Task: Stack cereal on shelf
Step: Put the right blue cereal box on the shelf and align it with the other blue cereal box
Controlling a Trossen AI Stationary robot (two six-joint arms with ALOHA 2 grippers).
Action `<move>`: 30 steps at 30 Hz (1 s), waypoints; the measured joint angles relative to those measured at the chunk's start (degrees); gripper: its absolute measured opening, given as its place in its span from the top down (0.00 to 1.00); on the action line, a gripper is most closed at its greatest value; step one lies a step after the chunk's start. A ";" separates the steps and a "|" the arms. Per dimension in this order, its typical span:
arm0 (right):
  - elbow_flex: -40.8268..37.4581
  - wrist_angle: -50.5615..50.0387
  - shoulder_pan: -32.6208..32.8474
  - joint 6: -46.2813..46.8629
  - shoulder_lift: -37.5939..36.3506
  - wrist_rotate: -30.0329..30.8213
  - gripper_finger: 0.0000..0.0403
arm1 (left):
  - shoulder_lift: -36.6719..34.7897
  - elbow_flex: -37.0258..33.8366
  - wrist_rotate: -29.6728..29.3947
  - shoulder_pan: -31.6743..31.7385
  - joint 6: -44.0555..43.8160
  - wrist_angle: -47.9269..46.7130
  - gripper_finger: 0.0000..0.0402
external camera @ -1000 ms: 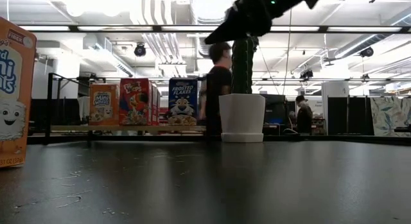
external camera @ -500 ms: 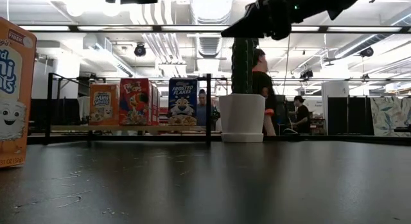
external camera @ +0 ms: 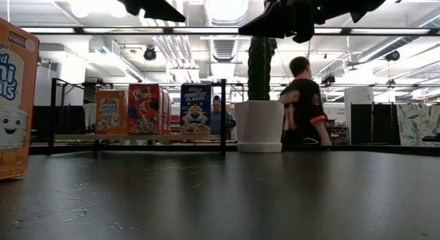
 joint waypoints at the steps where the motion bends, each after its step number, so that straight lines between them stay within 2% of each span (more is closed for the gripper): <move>1: -0.26 -0.03 -0.25 0.02 -0.11 0.02 0.97 | 0.33 0.09 1.06 0.75 -0.37 -0.08 1.00; 3: -0.62 -0.27 -0.49 0.03 -0.26 0.01 0.97 | 0.94 0.55 2.90 2.34 -1.03 -0.06 1.00; 11: -0.85 -1.02 -0.76 0.31 -0.62 0.53 0.97 | 5.74 3.39 3.03 9.02 -2.20 -0.94 1.00; 16: -0.85 -1.43 -0.81 0.46 -0.65 0.56 0.97 | 10.52 7.28 3.42 13.91 -2.71 -6.12 1.00; 22: -0.85 -1.53 -1.22 0.10 -0.65 0.61 0.97 | 16.29 11.62 8.54 18.46 -4.21 -11.55 1.00; 30: -0.85 -1.68 -2.21 -0.42 -0.65 0.59 0.97 | 21.24 16.22 8.70 21.46 -4.74 -18.14 1.00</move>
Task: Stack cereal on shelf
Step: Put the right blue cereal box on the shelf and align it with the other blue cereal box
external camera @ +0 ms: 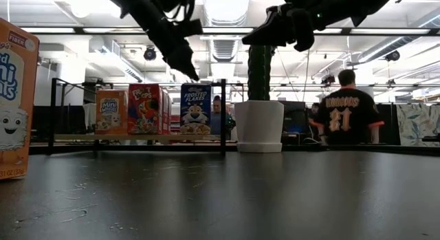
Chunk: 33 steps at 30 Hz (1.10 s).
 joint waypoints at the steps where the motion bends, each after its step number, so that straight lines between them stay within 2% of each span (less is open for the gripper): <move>1: 0.00 -0.04 -0.18 -0.02 0.00 0.00 0.97 | 0.29 0.28 0.00 0.17 -0.16 -0.50 1.00; 17: 0.00 0.00 -1.81 -0.20 0.00 -0.02 0.97 | 2.15 0.42 -0.26 3.62 0.93 -0.27 1.00; 33: 0.02 -0.02 -1.81 -0.50 0.00 0.00 0.97 | 1.59 0.42 -0.31 3.72 4.28 0.02 1.00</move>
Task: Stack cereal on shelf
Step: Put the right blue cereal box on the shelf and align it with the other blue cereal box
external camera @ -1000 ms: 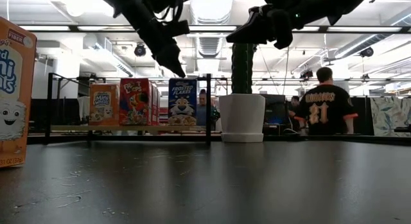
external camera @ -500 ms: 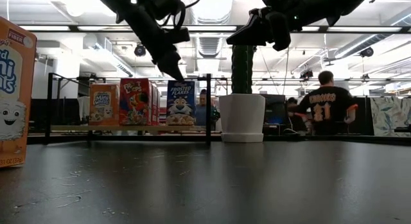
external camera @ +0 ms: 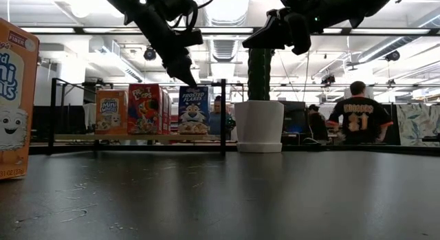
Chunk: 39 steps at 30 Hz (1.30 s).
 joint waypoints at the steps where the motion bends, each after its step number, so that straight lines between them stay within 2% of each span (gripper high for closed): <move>1: 0.00 -0.01 0.00 -0.12 0.00 0.00 0.97 | -0.24 0.00 0.02 -0.08 -0.14 -0.12 1.00; 10: 0.02 0.00 0.00 -0.64 0.00 0.02 0.97 | -2.47 -0.02 0.11 -0.73 -1.03 -1.67 1.00; 17: 0.09 0.00 0.00 -0.92 0.00 0.02 0.97 | -5.16 -0.02 0.47 -4.12 -1.02 -2.28 1.00; 22: 0.09 0.02 0.00 -0.99 0.00 0.02 0.97 | -4.94 -0.04 7.76 -6.30 -1.08 -4.63 1.00; 28: 0.09 0.00 0.00 -0.99 0.00 0.02 0.97 | -1.31 -0.04 8.57 -7.28 -2.75 -5.22 1.00; 31: 0.09 0.00 0.00 -0.99 0.00 0.04 0.97 | 0.37 -0.04 6.60 -7.28 -2.70 -5.26 1.00; 36: 0.09 0.01 0.00 -0.99 0.00 0.09 0.97 | 1.78 -0.04 -1.01 -7.32 -2.54 -5.61 1.00; 39: 0.09 0.00 0.00 -0.99 0.00 0.11 0.97 | 1.97 -0.04 -2.07 -7.22 -2.54 -5.85 1.00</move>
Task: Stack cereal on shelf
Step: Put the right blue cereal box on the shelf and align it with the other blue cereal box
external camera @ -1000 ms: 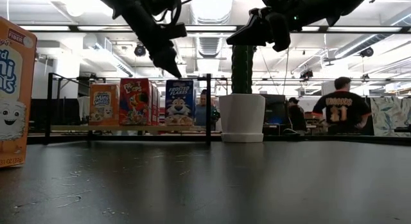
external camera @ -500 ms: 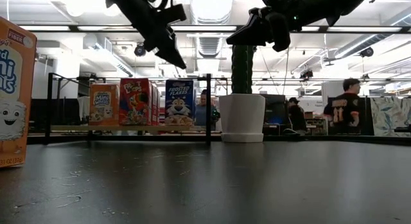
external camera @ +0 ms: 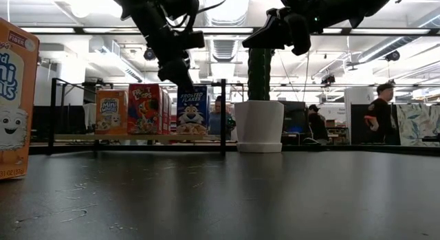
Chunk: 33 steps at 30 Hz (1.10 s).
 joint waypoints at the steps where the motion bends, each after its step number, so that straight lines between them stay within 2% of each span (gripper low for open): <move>1: 0.00 0.00 0.00 0.00 0.00 0.00 0.97 | 0.00 0.00 -0.01 -0.01 0.00 0.06 1.00; 8: 0.00 0.01 0.00 0.00 0.00 0.00 0.97 | 0.00 0.00 -3.32 0.19 0.21 0.06 1.00; 18: 0.00 0.00 0.00 0.00 0.00 -0.02 0.97 | 2.38 0.00 -3.44 2.80 1.61 0.41 1.00; 33: 0.00 0.00 0.00 -0.02 0.00 -0.02 0.97 | 4.20 0.00 -3.99 2.96 1.65 2.62 1.00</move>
